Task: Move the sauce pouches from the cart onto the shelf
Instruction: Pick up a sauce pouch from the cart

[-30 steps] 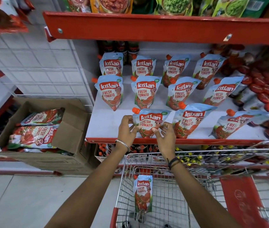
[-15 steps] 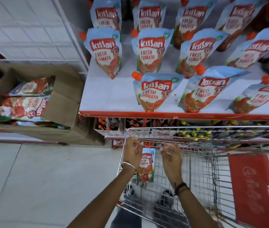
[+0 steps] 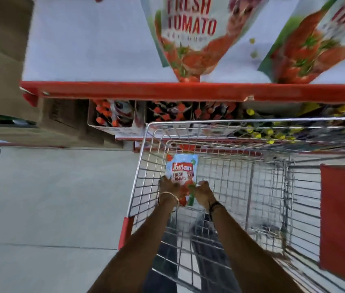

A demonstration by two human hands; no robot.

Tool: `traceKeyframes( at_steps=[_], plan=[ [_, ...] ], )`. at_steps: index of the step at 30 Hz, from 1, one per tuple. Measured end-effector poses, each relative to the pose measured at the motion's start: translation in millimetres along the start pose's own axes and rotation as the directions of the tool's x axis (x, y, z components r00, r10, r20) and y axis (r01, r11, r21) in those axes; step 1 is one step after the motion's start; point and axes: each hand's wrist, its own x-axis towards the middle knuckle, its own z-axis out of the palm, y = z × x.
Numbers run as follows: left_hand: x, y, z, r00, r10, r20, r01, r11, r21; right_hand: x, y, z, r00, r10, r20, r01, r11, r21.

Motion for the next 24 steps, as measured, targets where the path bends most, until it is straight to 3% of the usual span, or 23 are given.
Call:
traceKeyframes(
  at_steps=[6, 10, 15, 24],
  plan=[
    [17, -4, 20, 0.994, 0.028, -0.107, -0.011, 0.988, 0.155, 67, 34, 4, 0.998, 0.029, 0.055, -0.033, 0.997, 0.075],
    [27, -4, 27, 0.998, 0.016, -0.054, -0.005, 0.98, 0.201, 42, 16, -3, 0.998, 0.055, -0.031, -0.052, 0.994, 0.101],
    [45, -9, 31, 1.0, -0.024, 0.0, 0.024, 0.998, 0.049, 34, 19, -13, 0.999, 0.033, -0.02, -0.031, 0.995, 0.098],
    [39, -13, 18, 0.994, 0.085, 0.067, -0.09, 0.992, 0.083, 19, 22, -18, 0.998, -0.017, -0.059, 0.021, 0.997, 0.076]
  ],
)
